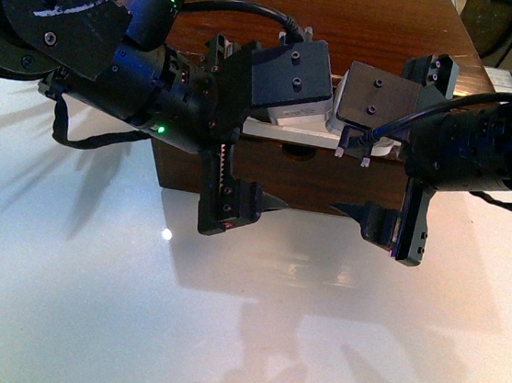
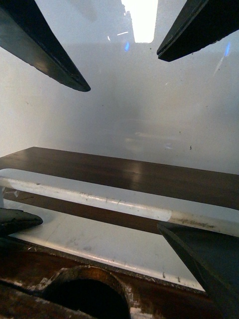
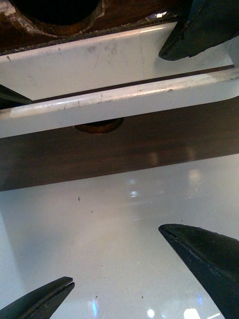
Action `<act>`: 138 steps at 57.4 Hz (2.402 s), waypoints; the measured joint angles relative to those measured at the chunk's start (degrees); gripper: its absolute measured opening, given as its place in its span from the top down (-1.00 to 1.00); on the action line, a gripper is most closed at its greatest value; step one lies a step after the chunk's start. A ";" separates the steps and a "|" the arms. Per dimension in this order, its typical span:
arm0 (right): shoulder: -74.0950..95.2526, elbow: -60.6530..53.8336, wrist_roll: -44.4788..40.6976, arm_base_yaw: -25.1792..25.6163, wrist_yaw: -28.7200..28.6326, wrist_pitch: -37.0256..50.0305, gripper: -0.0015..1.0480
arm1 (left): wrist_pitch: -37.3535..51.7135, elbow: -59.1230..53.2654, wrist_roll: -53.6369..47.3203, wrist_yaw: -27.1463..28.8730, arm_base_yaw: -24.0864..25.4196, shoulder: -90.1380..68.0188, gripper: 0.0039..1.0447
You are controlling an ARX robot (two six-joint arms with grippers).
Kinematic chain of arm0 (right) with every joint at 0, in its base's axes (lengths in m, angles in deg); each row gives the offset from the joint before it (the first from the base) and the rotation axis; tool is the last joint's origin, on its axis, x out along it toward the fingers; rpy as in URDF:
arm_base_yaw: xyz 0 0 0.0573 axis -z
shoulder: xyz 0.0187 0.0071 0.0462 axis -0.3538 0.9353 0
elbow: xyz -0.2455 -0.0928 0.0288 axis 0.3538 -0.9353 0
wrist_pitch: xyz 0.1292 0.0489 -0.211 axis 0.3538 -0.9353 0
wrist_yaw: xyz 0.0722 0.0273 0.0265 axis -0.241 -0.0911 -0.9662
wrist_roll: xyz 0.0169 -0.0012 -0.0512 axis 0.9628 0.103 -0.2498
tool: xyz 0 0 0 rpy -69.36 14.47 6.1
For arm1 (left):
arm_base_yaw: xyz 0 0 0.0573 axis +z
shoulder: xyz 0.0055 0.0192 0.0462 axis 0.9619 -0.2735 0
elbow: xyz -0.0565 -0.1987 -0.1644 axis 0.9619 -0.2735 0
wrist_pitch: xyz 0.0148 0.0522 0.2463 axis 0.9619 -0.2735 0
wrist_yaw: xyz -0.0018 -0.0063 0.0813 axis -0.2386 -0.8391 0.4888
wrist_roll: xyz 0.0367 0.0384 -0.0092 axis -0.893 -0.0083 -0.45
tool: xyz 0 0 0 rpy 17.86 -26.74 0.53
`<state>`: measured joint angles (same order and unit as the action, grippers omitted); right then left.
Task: Open drawer
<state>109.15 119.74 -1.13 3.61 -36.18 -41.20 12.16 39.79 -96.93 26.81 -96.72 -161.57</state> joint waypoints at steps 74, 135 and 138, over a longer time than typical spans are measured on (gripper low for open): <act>2.10 0.24 -3.98 -3.15 1.95 -1.60 -0.83 | -3.41 -0.26 -11.69 0.59 0.63 0.04 -0.84; -6.32 -14.12 -2.82 -9.90 4.09 1.16 -0.83 | 0.72 -16.76 -11.39 -2.08 -0.83 9.53 -0.84; -6.73 -14.73 -2.80 -10.40 4.11 1.38 -0.83 | 1.03 -17.68 -11.41 -2.08 -0.83 10.19 -0.84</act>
<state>102.42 105.01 -3.92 -6.79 -32.07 -39.83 13.19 22.11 -108.33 24.73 -97.55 -151.38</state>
